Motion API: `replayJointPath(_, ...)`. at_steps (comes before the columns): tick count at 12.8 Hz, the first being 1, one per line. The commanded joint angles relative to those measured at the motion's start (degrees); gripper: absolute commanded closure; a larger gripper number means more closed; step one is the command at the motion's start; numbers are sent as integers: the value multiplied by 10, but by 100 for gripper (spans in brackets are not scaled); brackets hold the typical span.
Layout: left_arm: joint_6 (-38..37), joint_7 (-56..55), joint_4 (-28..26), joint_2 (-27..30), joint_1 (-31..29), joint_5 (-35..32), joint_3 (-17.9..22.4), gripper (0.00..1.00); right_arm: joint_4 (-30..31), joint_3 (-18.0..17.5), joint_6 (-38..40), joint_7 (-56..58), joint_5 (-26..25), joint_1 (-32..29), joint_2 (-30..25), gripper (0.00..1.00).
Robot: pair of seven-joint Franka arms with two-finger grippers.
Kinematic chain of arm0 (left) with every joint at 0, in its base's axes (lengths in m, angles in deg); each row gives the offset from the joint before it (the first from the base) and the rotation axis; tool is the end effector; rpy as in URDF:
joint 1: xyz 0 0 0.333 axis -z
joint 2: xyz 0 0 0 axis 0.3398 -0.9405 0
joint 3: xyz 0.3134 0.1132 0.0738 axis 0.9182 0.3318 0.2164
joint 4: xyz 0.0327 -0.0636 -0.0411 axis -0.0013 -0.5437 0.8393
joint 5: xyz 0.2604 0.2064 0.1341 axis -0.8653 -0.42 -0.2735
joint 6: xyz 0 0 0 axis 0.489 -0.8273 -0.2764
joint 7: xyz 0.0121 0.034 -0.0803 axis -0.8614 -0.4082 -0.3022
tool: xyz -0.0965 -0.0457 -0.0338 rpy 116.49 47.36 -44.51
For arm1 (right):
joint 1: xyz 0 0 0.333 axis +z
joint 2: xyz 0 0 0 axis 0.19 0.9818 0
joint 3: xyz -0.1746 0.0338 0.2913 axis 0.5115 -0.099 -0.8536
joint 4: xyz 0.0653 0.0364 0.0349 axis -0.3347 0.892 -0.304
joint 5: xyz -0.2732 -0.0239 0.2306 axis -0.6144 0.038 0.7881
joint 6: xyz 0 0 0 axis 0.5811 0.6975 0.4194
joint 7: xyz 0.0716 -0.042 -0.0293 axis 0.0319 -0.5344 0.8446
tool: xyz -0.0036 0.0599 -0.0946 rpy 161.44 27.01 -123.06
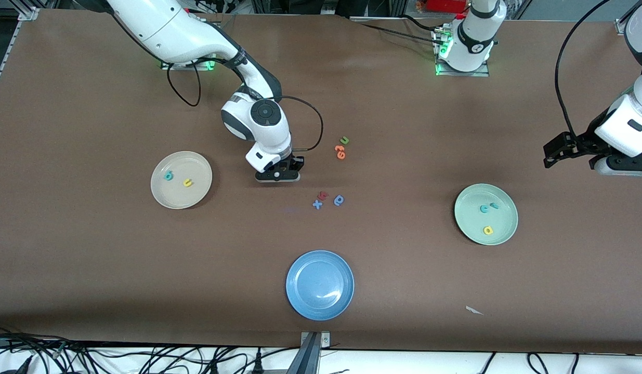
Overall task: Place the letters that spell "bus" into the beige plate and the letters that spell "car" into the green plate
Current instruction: 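Grasp the yellow n with the right gripper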
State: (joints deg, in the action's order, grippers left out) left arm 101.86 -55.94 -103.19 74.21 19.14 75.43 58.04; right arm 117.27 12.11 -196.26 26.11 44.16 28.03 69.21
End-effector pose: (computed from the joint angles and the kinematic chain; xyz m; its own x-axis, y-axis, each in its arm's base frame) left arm 0.5551 -0.0016 0.5857 0.9974 -0.0243 0.0679 -0.0220 -0.9992 -0.0339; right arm 0.4819 0.3924 0.2178 0.9975 0.0281 0.0645 0.0287 -0.9995 -0.0094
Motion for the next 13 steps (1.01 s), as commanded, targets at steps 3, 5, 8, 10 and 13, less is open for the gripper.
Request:
replayJointPath(3,-9,3,5,1,-1,10,-2,0,-1,6,-4,-14,-14,6,6,81)
replayJointPath(5,-9,3,6,0,-1,10,-3,0,-1,6,-2,-14,-14,6,3,84)
replayJointPath(8,-9,4,5,0,0,10,-3,0,8,6,8,7,-14,-2,-29,84)
replayJointPath(10,-9,3,5,0,1,10,-3,0,26,6,35,51,-9,-25,-59,84)
replayJointPath(13,-9,3,5,0,2,10,-3,0,77,5,41,132,-4,-70,-117,84)
